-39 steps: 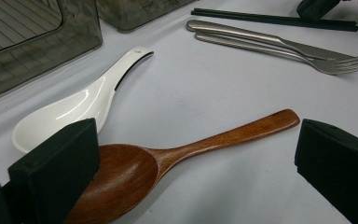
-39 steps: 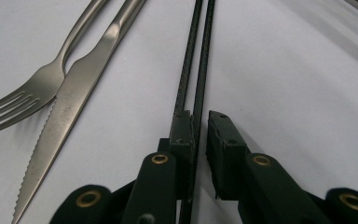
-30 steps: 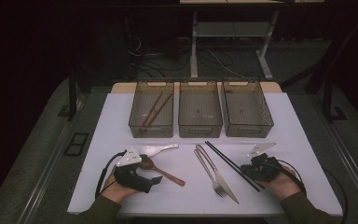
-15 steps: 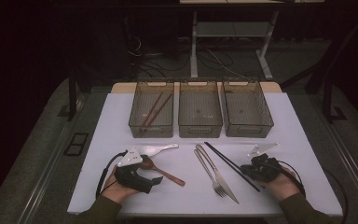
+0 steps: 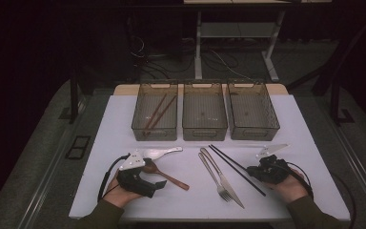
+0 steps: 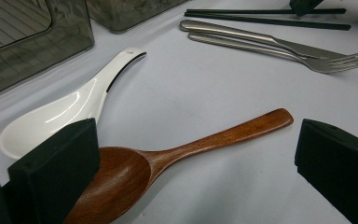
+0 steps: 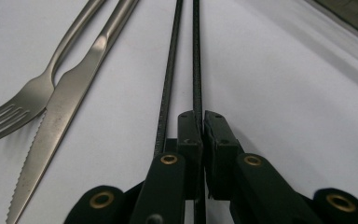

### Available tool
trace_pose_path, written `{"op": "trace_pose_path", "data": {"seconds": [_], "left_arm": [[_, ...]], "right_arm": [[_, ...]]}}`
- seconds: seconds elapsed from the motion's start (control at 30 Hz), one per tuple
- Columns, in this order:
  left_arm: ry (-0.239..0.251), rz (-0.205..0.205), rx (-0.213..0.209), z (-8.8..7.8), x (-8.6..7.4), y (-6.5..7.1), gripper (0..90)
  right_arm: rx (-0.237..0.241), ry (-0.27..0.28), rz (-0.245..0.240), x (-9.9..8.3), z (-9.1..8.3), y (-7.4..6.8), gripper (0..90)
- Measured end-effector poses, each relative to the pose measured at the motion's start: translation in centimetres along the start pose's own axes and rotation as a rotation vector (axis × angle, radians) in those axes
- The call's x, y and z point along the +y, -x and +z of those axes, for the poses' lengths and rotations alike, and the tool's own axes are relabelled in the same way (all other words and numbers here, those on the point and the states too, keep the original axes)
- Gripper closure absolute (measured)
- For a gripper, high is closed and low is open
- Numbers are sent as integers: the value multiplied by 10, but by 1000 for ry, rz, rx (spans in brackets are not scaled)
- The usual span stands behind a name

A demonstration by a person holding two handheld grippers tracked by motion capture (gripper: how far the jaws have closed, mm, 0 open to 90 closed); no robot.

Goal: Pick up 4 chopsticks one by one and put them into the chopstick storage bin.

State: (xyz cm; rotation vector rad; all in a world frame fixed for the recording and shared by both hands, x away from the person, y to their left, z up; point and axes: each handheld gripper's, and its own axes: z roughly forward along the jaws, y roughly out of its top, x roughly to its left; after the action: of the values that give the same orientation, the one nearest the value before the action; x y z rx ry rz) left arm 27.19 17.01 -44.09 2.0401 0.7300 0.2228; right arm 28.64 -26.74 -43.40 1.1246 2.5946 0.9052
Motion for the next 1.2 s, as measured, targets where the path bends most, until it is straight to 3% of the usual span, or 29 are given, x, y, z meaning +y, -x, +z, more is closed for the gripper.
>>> {"op": "trace_pose_path", "data": {"seconds": [0.43, 1.2], "left_arm": [[-11, 4, 41, 1, 0, 1, 0], [-12, -1, 19, 2, -1, 1, 0]], "right_arm": [[10, 84, 4, 1, -21, 11, 855], [77, 194, -4, 12, -48, 17, 855]]}}
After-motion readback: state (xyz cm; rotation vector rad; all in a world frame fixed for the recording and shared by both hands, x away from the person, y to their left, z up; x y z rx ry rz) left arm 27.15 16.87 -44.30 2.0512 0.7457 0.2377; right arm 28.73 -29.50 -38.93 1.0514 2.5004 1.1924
